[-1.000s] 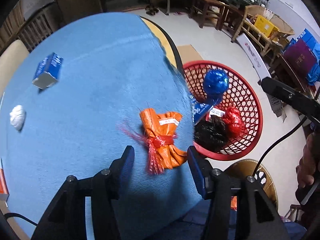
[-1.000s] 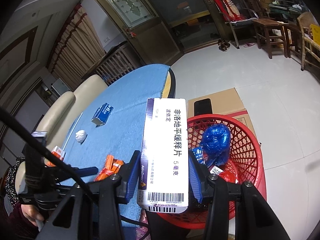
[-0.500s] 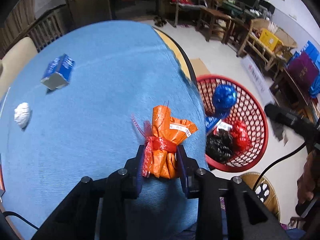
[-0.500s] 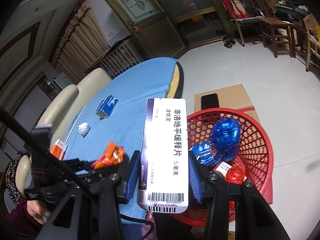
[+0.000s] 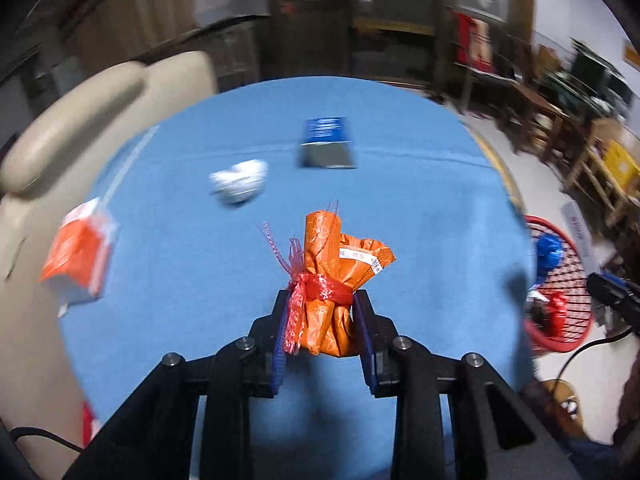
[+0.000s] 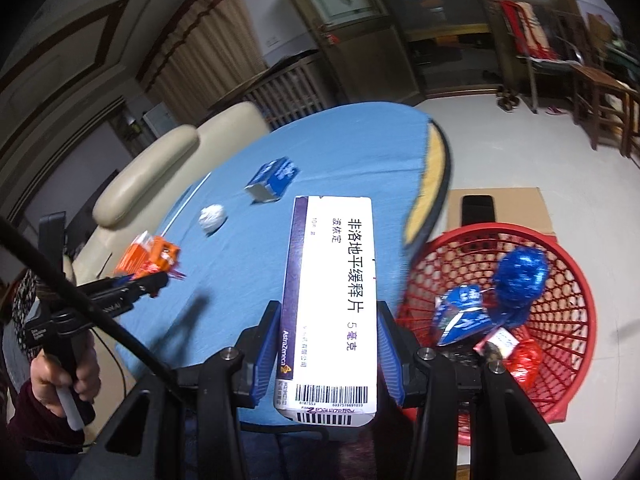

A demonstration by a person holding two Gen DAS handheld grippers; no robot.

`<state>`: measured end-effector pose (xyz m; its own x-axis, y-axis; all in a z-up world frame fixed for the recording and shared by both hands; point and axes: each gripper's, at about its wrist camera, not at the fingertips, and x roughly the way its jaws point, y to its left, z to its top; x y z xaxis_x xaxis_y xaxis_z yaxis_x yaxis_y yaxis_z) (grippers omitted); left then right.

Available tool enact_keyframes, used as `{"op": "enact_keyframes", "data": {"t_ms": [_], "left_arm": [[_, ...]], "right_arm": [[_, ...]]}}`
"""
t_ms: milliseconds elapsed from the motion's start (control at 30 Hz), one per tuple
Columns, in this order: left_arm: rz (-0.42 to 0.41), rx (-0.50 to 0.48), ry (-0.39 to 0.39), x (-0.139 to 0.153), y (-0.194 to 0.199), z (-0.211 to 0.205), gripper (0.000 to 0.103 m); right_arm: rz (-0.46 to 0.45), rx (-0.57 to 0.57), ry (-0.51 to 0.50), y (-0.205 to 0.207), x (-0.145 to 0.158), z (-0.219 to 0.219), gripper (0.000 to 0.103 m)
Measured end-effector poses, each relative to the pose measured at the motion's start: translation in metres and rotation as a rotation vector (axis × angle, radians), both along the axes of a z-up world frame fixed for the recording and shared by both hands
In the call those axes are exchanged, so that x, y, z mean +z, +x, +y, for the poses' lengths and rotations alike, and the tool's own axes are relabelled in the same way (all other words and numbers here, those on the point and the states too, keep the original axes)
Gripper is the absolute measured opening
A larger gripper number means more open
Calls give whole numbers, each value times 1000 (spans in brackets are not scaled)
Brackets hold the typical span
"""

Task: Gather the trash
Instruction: 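Carry the orange bag and white medicine box over the red basket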

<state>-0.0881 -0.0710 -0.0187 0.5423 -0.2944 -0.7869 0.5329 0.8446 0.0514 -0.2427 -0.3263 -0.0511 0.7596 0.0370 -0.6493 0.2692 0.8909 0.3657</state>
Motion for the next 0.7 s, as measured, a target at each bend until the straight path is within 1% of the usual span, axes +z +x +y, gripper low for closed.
{"op": "enact_keyframes", "data": {"t_ms": [67, 167, 333, 433, 567, 700], "left_arm": [[0, 63, 9, 0, 3, 27, 32], [22, 137, 6, -2, 7, 59, 32], [16, 223, -13, 5, 15, 92, 32], [-3, 232, -35, 10, 17, 99, 32], [-17, 207, -47, 11, 14, 95, 32], [-8, 192, -64, 11, 13, 92, 32]], "right_arm": [[4, 30, -15, 7, 2, 13, 48], [10, 76, -36, 18, 6, 33, 48], [9, 146, -113, 35, 16, 65, 48], [-7, 164, -148, 42, 22, 80, 48], [-8, 176, -194, 47, 28, 93, 48], [-14, 175, -220, 48, 34, 96, 48]]}}
